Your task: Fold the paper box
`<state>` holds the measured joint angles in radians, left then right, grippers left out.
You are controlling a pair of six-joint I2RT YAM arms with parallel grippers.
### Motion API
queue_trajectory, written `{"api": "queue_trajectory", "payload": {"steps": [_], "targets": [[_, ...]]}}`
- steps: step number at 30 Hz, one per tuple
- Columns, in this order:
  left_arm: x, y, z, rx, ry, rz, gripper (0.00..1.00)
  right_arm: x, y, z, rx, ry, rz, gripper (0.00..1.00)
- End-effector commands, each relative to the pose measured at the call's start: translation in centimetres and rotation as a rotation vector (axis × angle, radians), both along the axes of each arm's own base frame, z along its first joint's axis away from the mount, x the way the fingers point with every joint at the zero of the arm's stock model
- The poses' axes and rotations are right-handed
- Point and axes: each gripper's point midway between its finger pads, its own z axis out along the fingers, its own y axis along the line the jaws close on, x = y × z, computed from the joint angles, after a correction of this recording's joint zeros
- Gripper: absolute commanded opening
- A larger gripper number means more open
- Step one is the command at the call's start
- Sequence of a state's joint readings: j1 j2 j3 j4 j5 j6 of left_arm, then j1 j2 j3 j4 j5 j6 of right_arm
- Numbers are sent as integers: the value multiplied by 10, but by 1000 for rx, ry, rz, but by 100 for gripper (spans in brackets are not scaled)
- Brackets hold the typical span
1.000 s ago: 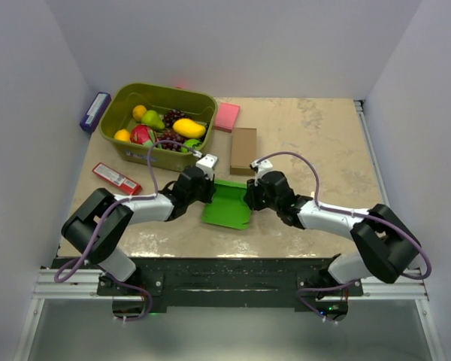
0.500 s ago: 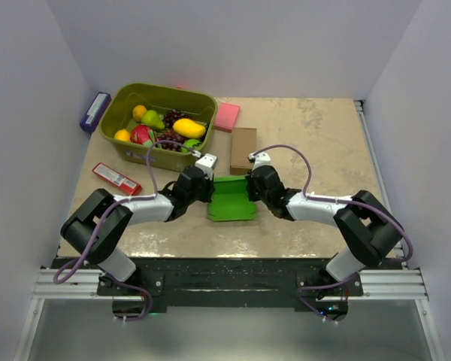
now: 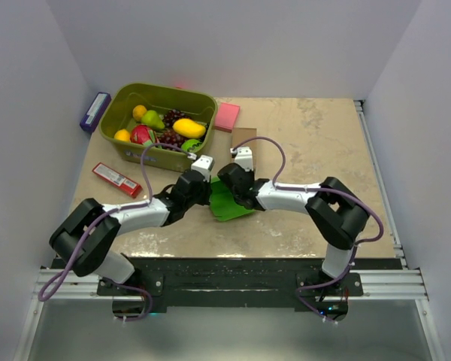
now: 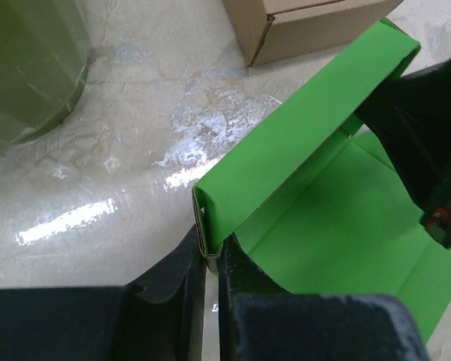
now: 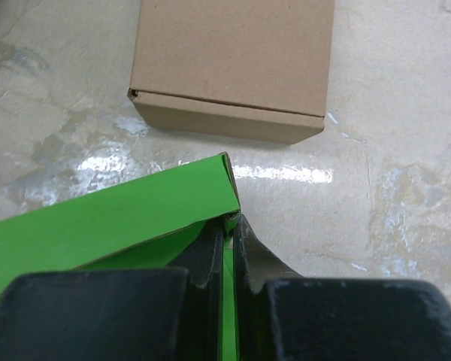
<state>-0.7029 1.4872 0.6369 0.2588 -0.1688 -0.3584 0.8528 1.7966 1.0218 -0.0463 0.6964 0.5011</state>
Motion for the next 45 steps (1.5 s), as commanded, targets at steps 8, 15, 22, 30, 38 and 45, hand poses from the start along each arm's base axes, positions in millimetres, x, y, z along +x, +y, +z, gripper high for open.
{"api": "queue_trajectory", "payload": {"steps": [8,15,22,30,38,45], "targets": [[0,-27,60,-186,-129,-43,0,-13,-48,-24,-302,34,-191,0],[2,-35,39,-151,-55,-57,0,-16,-5,-14,-77,68,-33,0],[1,-33,33,-135,-42,-53,16,-30,-3,-1,-9,115,-18,39],[-1,-28,39,-115,-53,-60,45,-63,-1,40,139,142,118,70],[-7,-24,37,-95,-47,-71,50,-91,-10,71,243,137,201,75],[-22,-22,33,-108,-59,-139,62,-101,-30,55,232,146,213,75]]}}
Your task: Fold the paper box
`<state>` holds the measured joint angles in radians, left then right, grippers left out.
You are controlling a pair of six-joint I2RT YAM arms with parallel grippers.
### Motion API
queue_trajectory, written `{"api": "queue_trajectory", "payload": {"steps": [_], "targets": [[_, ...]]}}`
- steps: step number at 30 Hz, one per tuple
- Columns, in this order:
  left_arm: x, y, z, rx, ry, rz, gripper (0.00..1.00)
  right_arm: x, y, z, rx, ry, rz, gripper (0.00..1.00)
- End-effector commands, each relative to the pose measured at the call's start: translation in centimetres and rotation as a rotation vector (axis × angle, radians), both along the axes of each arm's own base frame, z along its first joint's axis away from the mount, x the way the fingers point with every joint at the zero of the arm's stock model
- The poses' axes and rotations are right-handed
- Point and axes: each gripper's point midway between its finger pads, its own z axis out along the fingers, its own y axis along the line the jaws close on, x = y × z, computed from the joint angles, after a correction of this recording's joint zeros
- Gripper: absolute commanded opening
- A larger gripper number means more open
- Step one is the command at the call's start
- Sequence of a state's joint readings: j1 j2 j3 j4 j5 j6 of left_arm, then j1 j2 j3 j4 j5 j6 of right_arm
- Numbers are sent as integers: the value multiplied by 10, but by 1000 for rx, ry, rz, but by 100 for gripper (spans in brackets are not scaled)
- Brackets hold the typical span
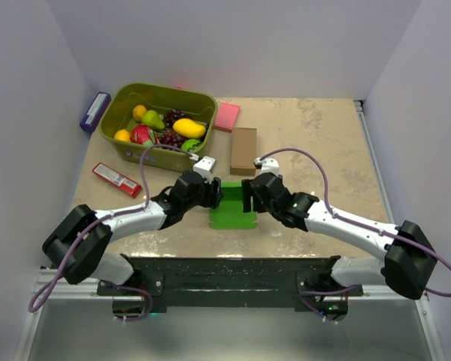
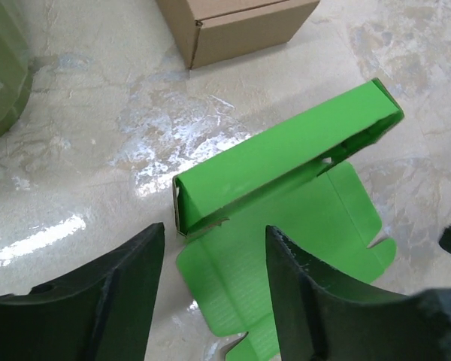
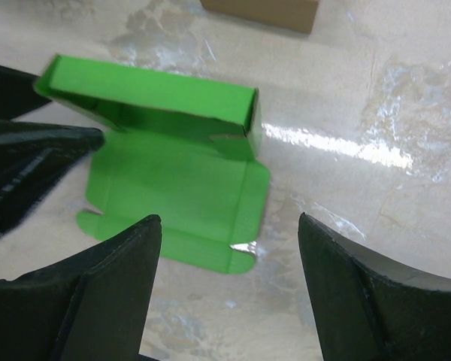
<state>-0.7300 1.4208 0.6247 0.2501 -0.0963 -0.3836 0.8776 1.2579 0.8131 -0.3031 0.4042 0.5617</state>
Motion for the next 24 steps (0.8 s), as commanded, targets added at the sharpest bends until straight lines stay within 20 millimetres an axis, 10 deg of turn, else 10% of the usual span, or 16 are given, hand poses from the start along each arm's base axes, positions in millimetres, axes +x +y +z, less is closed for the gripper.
{"api": "queue_trajectory", "payload": {"steps": [1,12,24], "targets": [[-7,-4,18,-41,-74,-69,66,-2,-10,-12,9,20,16,74],[-7,26,12,-75,-120,-128,67,18,-11,-29,55,-14,93,68],[6,15,14,-96,-217,-185,57,42,-4,-42,35,-101,117,56]]}}
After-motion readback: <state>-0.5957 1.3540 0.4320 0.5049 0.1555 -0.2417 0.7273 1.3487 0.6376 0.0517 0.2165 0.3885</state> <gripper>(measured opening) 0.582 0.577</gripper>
